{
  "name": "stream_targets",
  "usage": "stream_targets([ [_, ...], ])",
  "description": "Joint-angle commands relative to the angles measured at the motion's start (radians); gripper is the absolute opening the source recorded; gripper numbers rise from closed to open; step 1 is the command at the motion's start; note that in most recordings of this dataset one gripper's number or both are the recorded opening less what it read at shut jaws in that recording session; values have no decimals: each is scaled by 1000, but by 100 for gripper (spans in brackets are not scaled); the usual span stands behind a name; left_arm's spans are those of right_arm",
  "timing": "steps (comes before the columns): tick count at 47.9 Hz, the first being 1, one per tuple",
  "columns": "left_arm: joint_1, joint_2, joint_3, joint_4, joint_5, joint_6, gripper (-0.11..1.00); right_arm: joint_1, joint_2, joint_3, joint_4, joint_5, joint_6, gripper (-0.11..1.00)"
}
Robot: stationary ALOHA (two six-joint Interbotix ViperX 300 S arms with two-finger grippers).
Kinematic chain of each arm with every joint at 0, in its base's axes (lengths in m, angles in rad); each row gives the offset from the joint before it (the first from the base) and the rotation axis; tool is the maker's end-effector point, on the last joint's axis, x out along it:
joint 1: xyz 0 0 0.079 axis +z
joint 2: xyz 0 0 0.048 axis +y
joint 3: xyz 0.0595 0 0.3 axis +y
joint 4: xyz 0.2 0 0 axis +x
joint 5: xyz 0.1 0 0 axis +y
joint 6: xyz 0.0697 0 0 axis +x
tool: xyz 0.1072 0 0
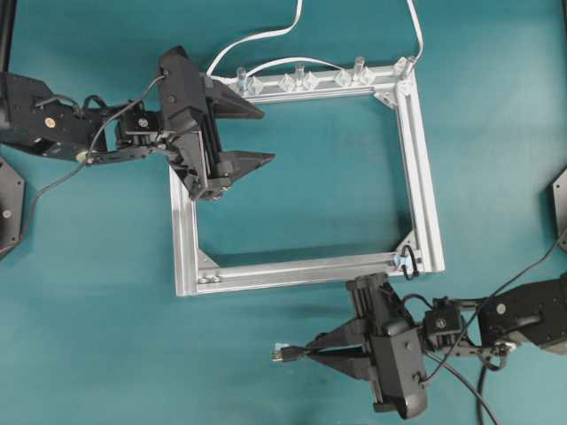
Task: Insert the wire through the string loop located on the right side.
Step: 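Lift the USB cable with the right gripper and carry it rightward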
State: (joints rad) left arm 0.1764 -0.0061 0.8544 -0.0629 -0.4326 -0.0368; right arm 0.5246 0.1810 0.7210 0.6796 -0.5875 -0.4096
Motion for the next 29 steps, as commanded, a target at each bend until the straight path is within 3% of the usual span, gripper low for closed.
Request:
stream_targets([
  [1,-3,-25,-8,3,-5,-5,88,-2,-34,-8,0,5,-2,11],
  [17,-2,-26,-6,3,-3,-5,88,21,-57,12,0,35,-2,11],
  [29,-3,-26,-8,3,-3,-3,88,54,-138,92,0,35,-2,11],
])
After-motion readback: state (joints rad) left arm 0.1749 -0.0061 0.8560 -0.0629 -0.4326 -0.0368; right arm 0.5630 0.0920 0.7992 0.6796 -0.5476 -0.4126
